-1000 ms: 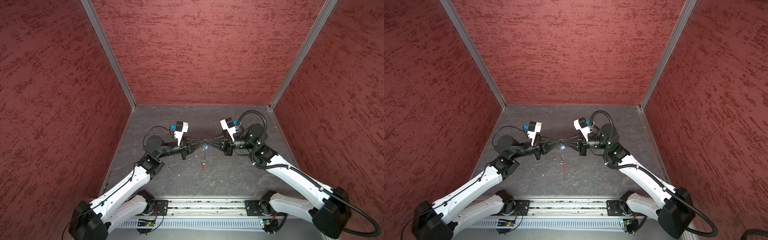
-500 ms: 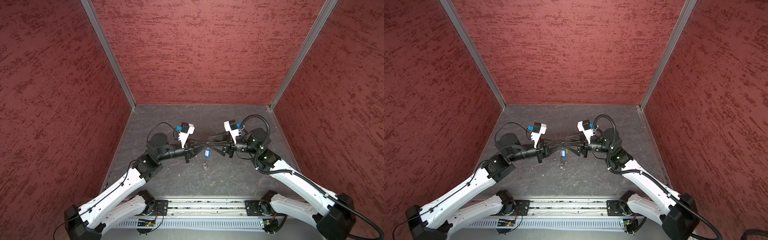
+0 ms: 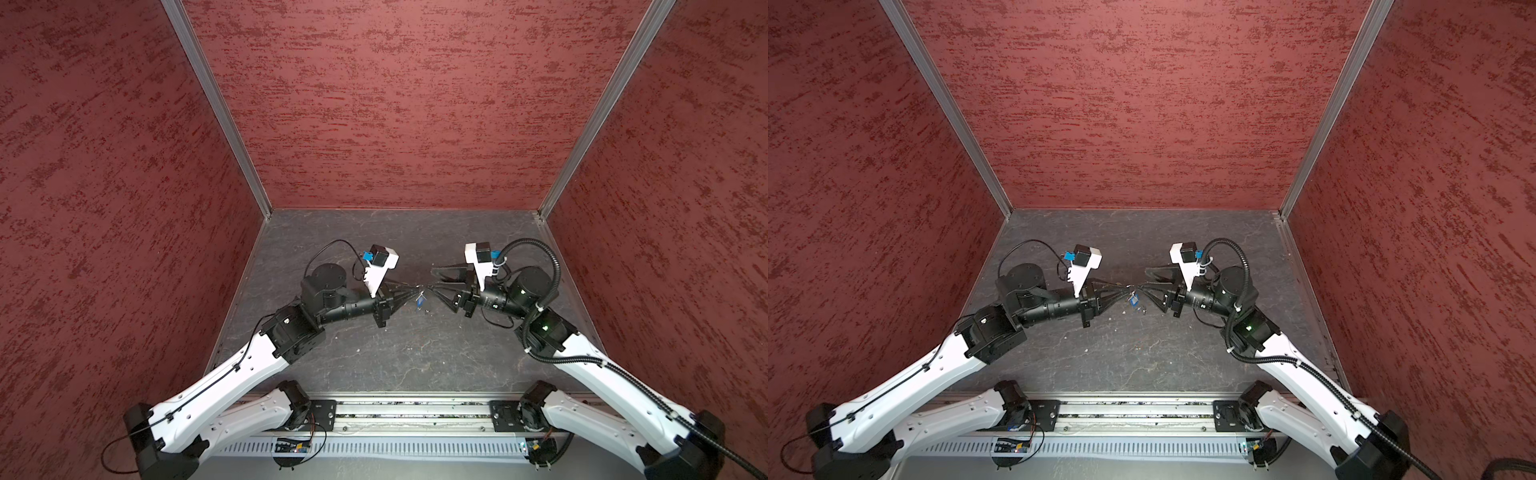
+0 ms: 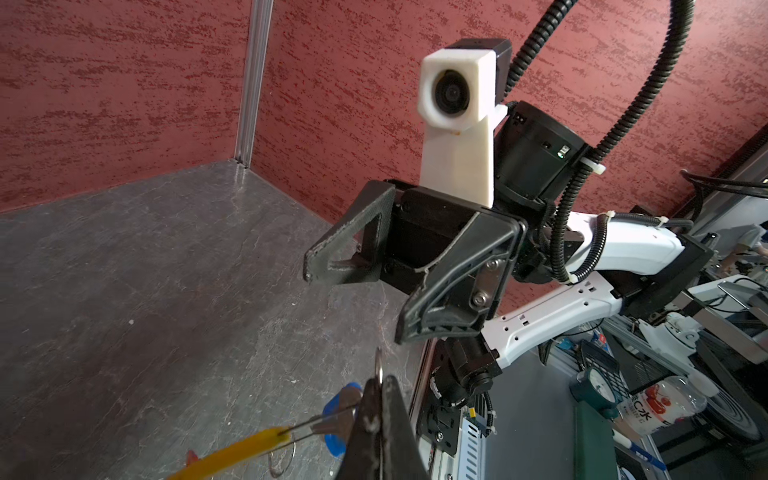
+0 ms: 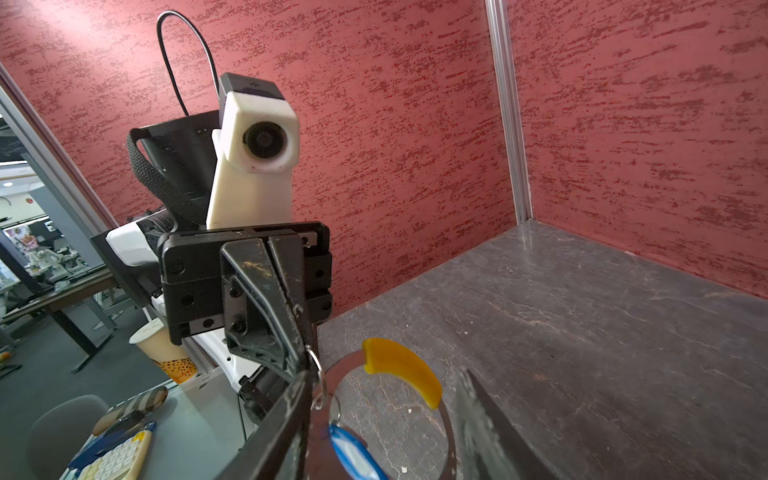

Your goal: Remove the keys from the keyring

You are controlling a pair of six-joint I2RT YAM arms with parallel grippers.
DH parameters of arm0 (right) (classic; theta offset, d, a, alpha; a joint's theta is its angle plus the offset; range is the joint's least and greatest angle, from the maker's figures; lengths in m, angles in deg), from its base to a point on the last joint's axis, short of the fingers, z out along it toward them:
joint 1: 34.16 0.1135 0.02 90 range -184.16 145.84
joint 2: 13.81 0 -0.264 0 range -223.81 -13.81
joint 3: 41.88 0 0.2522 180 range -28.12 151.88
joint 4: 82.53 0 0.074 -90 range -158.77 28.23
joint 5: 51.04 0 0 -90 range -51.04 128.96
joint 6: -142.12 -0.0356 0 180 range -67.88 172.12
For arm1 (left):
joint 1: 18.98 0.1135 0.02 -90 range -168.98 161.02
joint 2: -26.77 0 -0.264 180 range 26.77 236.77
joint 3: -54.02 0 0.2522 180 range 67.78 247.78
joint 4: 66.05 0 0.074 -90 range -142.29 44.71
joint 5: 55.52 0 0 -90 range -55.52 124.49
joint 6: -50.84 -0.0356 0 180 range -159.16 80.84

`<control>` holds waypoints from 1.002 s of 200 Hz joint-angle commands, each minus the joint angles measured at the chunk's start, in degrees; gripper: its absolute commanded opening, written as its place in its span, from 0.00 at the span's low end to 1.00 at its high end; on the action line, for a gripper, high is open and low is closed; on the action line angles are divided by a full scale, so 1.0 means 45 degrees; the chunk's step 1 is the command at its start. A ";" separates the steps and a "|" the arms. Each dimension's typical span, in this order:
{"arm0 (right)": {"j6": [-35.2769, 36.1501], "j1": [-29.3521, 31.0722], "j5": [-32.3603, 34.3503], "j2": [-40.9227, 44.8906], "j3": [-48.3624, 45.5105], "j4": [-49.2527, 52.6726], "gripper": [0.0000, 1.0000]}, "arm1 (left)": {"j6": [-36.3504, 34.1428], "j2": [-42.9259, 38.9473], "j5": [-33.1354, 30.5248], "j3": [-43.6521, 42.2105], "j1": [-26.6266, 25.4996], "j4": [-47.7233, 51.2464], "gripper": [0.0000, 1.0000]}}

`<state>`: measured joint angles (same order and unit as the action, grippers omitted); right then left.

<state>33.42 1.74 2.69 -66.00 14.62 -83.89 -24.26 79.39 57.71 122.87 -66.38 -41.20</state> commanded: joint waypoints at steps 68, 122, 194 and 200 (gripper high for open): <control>0.0145 0.0050 0.0176 0.0043 0.0131 0.0712 0.52 | -0.0765 -0.0046 -0.0727 0.0302 -0.0217 0.0459 0.00; 0.0366 0.0108 -0.2221 -0.0683 0.0558 0.0874 0.43 | -0.1258 0.0068 -0.0406 0.0439 -0.0210 0.0794 0.00; 0.0422 0.0312 -0.2968 -0.1012 0.0940 0.0481 0.40 | -0.1191 0.0260 0.0072 0.0582 -0.0210 0.1021 0.00; 0.0461 0.0339 -0.2972 -0.1067 0.0970 0.0509 0.39 | -0.1200 0.0263 0.0122 0.0576 -0.0205 0.0995 0.00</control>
<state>34.21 2.55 -8.61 -69.67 16.50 -80.15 -28.76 80.79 56.44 123.75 -67.05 -35.63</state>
